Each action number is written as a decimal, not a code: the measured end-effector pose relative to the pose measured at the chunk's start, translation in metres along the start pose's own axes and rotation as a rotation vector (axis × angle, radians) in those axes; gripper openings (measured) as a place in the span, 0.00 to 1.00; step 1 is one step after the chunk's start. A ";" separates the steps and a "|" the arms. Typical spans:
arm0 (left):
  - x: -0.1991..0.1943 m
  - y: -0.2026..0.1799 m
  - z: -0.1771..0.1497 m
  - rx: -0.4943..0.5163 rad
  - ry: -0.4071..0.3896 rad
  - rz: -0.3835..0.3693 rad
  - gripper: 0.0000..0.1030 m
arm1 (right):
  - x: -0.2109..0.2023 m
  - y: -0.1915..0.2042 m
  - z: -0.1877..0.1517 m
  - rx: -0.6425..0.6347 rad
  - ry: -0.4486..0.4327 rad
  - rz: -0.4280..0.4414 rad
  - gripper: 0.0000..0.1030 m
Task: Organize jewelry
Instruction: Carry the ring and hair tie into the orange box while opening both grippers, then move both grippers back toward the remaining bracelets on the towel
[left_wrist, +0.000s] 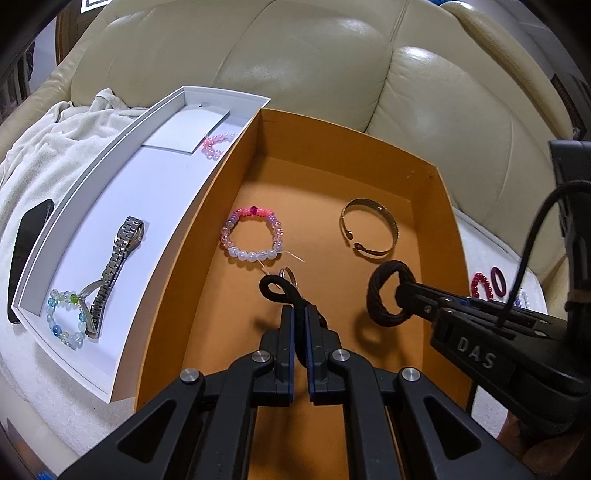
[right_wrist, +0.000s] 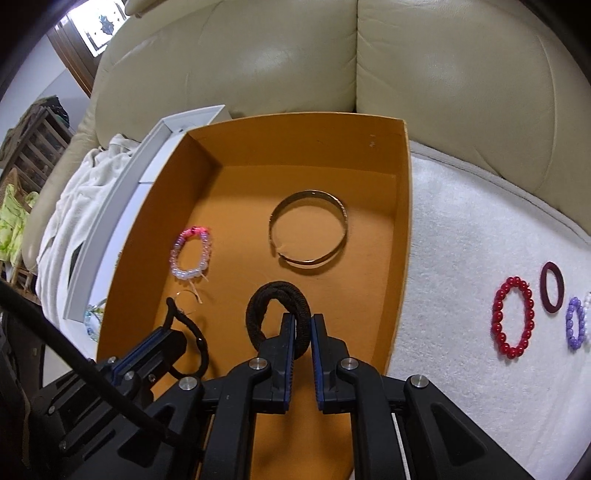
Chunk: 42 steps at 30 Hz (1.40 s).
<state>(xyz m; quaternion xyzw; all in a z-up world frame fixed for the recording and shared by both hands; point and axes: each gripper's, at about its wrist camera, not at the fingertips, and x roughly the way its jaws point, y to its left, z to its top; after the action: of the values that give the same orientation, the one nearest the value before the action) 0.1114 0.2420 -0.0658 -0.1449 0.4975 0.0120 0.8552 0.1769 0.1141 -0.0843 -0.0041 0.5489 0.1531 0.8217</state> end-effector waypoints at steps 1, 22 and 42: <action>0.001 0.000 0.001 -0.001 0.001 0.004 0.05 | 0.000 -0.001 0.000 0.000 0.000 0.002 0.10; -0.022 -0.008 0.008 0.012 -0.091 0.026 0.05 | -0.027 -0.017 0.002 0.018 -0.068 0.066 0.13; -0.035 -0.016 0.009 0.003 -0.135 0.038 0.06 | -0.046 -0.027 0.000 0.040 -0.153 0.127 0.29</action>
<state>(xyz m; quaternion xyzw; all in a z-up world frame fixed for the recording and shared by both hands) 0.1039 0.2333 -0.0280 -0.1330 0.4415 0.0370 0.8866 0.1679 0.0768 -0.0470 0.0589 0.4868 0.1935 0.8498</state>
